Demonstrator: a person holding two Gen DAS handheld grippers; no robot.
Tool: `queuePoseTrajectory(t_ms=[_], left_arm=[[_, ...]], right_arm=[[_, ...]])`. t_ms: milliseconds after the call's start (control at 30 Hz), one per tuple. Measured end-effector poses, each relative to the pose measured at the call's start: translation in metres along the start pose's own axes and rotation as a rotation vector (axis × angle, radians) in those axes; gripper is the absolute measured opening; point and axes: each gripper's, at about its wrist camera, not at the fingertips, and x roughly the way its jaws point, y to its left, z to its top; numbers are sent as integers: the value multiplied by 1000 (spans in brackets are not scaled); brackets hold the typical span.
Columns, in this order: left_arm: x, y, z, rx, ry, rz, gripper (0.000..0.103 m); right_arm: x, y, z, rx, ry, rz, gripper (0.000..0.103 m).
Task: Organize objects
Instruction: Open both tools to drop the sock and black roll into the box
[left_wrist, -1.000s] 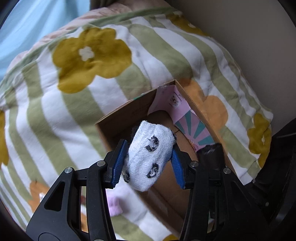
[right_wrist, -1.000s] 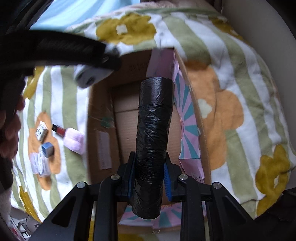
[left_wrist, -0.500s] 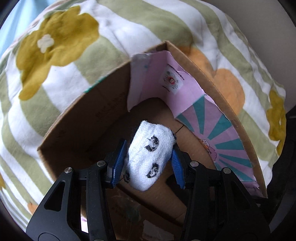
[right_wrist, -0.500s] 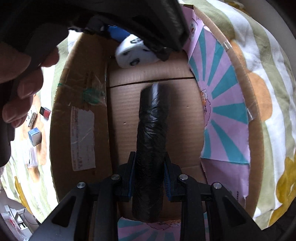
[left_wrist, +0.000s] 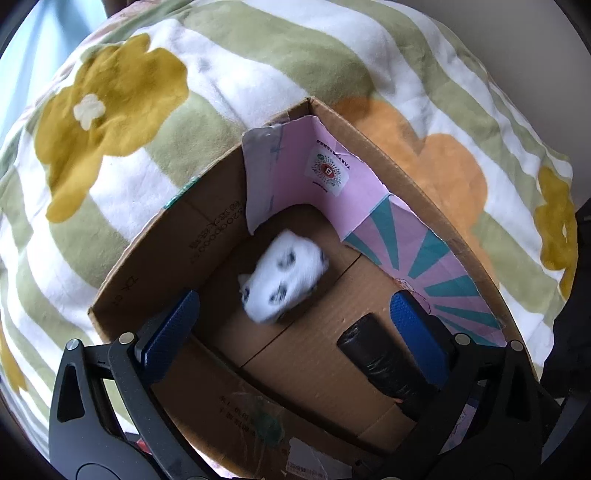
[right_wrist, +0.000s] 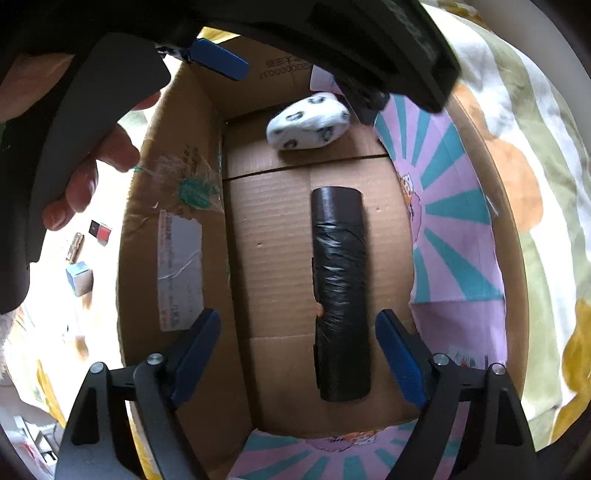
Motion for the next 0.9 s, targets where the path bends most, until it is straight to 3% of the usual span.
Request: queuePoseTrajectory(t_ms=[267, 500, 600, 633, 900], left_arm=[[-4, -11, 6, 2, -5, 6, 103], [-40, -7, -3, -24, -30, -15, 103], [-63, -5, -13, -34, -50, -17, 103], [-70, -5, -17, -35, -56, -15, 103], [-140, 2, -46, -69, -130, 2, 103]], right_arm=[[-12, 0, -15, -1, -14, -2, 83], [-40, -4, -25, 30, -50, 26, 83], [-58, -2, -32, 30, -80, 18, 103], [-67, -1, -35, 27, -97, 12, 103], [-103, 37, 12, -9, -145, -15, 102]])
